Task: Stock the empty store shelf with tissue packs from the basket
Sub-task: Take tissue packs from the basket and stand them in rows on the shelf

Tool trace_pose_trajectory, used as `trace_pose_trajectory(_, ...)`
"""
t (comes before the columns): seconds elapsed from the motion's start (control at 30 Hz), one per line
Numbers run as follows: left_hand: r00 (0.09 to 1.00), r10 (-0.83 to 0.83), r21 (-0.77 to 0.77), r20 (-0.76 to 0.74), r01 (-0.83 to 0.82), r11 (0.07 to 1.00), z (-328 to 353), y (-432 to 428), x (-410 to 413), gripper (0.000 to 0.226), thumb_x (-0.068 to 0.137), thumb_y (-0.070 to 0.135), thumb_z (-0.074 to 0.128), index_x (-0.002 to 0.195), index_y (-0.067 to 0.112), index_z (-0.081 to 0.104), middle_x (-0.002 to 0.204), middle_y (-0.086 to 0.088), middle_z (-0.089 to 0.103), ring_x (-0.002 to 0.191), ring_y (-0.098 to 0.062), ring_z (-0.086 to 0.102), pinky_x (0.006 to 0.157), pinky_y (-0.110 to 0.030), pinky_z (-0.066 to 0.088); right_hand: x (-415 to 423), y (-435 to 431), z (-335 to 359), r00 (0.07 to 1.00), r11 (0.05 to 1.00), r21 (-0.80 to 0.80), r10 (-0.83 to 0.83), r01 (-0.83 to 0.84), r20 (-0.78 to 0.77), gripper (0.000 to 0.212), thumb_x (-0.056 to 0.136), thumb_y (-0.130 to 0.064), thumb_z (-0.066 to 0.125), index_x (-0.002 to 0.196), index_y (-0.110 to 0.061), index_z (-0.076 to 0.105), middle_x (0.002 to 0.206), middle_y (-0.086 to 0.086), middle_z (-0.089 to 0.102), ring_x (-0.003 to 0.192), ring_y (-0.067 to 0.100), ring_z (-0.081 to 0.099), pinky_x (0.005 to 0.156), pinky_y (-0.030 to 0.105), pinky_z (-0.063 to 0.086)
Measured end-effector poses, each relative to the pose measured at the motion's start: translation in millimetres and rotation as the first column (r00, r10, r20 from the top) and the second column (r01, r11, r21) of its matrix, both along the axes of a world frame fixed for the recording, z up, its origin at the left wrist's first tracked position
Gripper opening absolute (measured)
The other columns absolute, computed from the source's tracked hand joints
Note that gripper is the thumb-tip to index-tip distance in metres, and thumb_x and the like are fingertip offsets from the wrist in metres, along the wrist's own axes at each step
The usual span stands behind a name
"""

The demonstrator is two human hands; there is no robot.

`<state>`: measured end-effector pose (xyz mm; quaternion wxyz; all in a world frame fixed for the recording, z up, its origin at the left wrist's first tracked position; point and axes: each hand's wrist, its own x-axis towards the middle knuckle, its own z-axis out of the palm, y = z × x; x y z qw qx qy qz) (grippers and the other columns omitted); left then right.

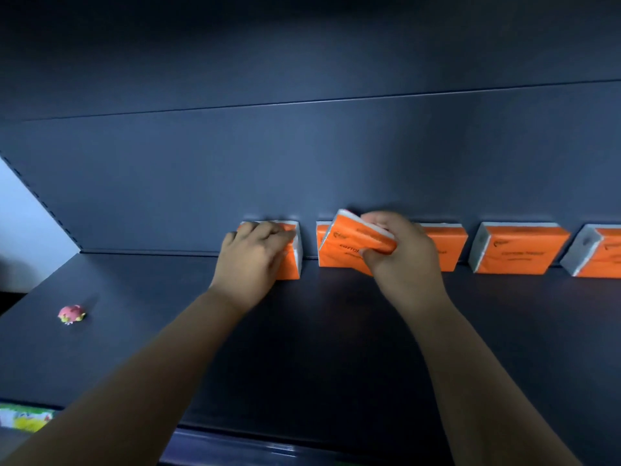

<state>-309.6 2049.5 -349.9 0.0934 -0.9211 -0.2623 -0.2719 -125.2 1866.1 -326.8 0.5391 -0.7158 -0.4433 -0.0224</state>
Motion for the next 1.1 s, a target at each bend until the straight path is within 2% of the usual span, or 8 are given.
trace_pose_trajectory(0.1, 1.000, 0.029, 0.002, 0.009, -0.029, 1.000, -1, -4, 2, 0.048, 0.087, 0.014, 0.071, 0.133, 0.027, 0.068, 0.130, -0.003, 0.064, 0.110, -0.038, 0.059, 0.084, -0.045, 0.046, 2, 4, -10, 0.985, 1.000, -0.020, 0.024, -0.021, 0.173, 0.054, 0.072, 0.006, 0.078, 0.119, -0.021, 0.074, 0.113, -0.007, 0.062, 0.107, 0.014, 0.060, 0.098, 0.022, 0.043)
trace_pose_trajectory(0.33, 0.993, 0.113, -0.107, -0.018, -0.114, 0.988, 1, -16, 6, 0.054, 0.088, 0.011, 0.062, 0.140, 0.027, 0.062, 0.136, -0.003, 0.061, 0.124, -0.036, 0.053, 0.095, -0.049, 0.044, 3, 13, -24, 0.873, 0.984, -0.100, -0.083, 0.148, 0.480, 0.055, 0.066, -0.002, 0.082, 0.116, -0.022, 0.075, 0.107, -0.004, 0.074, 0.103, 0.030, 0.057, 0.086, 0.046, 0.051)
trace_pose_trajectory(0.4, 0.995, 0.089, -0.125, 0.035, -0.084, 0.989, 0, -17, 6, 0.049, 0.089, 0.009, 0.055, 0.136, 0.019, 0.064, 0.134, -0.006, 0.065, 0.132, -0.038, 0.050, 0.103, -0.051, 0.045, 3, 15, -28, 0.860, 0.974, -0.127, -0.099, 0.186, 0.501, 0.050, 0.065, -0.005, 0.084, 0.112, -0.022, 0.076, 0.104, -0.004, 0.075, 0.103, 0.032, 0.057, 0.083, 0.046, 0.051)
trace_pose_trajectory(0.53, 0.986, 0.139, -0.119, 0.088, -0.128, 0.985, -3, -20, 7, 0.042, 0.086, -0.001, 0.066, 0.126, 0.012, 0.068, 0.136, -0.009, 0.065, 0.143, -0.043, 0.041, 0.109, -0.054, 0.044, 4, 21, -35, 0.862, 0.975, -0.135, -0.085, 0.175, 0.500, 0.046, 0.068, 0.003, 0.079, 0.110, -0.017, 0.077, 0.110, 0.001, 0.071, 0.102, 0.031, 0.055, 0.084, 0.044, 0.053)
trace_pose_trajectory(0.7, 0.978, 0.206, -0.165, 0.005, -0.203, 0.965, 0, -25, 3, 0.043, 0.093, 0.019, 0.065, 0.136, 0.015, 0.063, 0.153, -0.008, 0.053, 0.153, -0.042, 0.025, 0.120, -0.056, 0.031, 3, 22, -37, 0.845, 0.965, -0.144, -0.115, 0.220, 0.522, 0.046, 0.070, 0.002, 0.079, 0.112, -0.016, 0.077, 0.115, 0.007, 0.066, 0.103, 0.033, 0.055, 0.084, 0.045, 0.053)
trace_pose_trajectory(0.83, 0.976, 0.217, -0.199, -0.008, -0.215, 0.956, 12, -50, -13, 0.057, 0.098, 0.036, 0.060, 0.150, 0.017, 0.050, 0.160, -0.005, 0.045, 0.157, -0.037, 0.019, 0.125, -0.054, 0.020, -15, 12, -25, 0.804, 0.934, -0.197, -0.135, 0.299, 0.579, 0.045, 0.076, -0.015, 0.076, 0.120, -0.018, 0.071, 0.127, 0.005, 0.062, 0.118, 0.034, 0.052, 0.092, 0.045, 0.045)
trace_pose_trajectory(0.97, 0.948, 0.319, -0.173, 0.016, -0.311, 0.934, 20, -82, -76, 0.063, 0.099, 0.050, 0.048, 0.151, 0.015, 0.049, 0.158, -0.007, 0.048, 0.155, -0.037, 0.026, 0.124, -0.055, 0.024, -75, 5, -22, 0.810, 0.976, -0.196, 0.040, 0.094, 0.585, 0.050, 0.086, -0.031, 0.066, 0.133, -0.015, 0.064, 0.139, 0.005, 0.059, 0.131, 0.034, 0.051, 0.105, 0.049, 0.044)
trace_pose_trajectory(1.1, 0.886, 0.457, -0.082, -0.084, -0.463, 0.882, 19, -112, -172, 0.071, 0.099, 0.060, 0.036, 0.152, 0.014, 0.049, 0.157, -0.010, 0.050, 0.152, -0.039, 0.032, 0.122, -0.056, 0.028, -164, 2, -35, 0.819, 0.951, -0.265, 0.277, -0.159, 0.503, 0.063, 0.095, -0.048, 0.056, 0.148, -0.013, 0.054, 0.154, 0.006, 0.051, 0.143, 0.030, 0.044, 0.117, 0.048, 0.037)
